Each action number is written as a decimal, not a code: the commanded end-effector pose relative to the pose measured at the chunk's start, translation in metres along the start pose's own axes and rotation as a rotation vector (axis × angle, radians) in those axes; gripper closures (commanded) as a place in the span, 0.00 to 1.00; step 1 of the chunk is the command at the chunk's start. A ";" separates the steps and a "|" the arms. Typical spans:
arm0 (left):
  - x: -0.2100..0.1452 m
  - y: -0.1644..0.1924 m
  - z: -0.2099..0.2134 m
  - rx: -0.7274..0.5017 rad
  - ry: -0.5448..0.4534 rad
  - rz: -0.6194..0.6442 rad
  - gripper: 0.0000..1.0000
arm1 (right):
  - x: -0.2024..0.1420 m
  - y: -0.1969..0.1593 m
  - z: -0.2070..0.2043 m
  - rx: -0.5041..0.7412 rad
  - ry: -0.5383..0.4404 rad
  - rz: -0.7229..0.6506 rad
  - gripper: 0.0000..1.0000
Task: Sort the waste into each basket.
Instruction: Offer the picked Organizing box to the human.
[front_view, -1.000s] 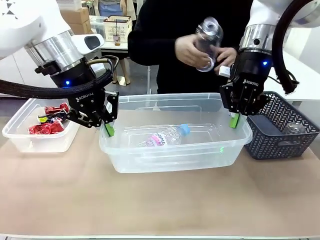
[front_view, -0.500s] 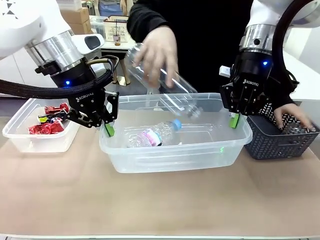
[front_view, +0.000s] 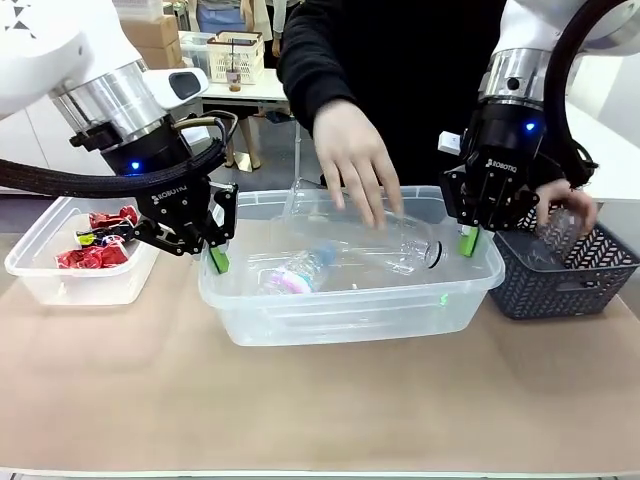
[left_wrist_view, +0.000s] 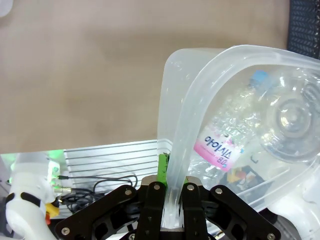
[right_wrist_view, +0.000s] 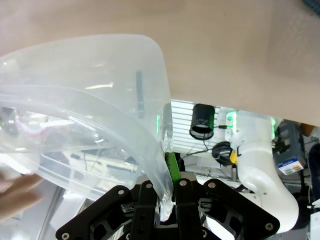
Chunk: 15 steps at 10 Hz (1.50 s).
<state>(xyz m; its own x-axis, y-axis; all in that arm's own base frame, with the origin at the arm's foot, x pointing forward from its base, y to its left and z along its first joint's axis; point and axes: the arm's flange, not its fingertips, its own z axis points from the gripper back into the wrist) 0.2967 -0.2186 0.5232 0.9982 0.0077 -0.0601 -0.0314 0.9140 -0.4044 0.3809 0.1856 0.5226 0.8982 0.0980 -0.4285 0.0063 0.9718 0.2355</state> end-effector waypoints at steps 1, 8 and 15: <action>0.000 0.004 0.003 0.018 0.003 0.018 1.00 | -0.004 -0.007 0.003 0.026 -0.004 0.000 1.00; 0.000 0.004 0.003 0.018 0.003 0.018 1.00 | -0.004 -0.007 0.003 0.026 -0.004 0.000 1.00; 0.000 0.004 0.003 0.018 0.003 0.018 1.00 | -0.004 -0.007 0.003 0.026 -0.004 0.000 1.00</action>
<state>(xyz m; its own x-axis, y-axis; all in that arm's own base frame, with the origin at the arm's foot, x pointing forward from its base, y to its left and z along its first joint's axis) 0.2967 -0.2186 0.5232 0.9982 0.0077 -0.0602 -0.0314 0.9141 -0.4043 0.3809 0.1856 0.5225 0.8981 0.0980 -0.4286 0.0064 0.9718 0.2355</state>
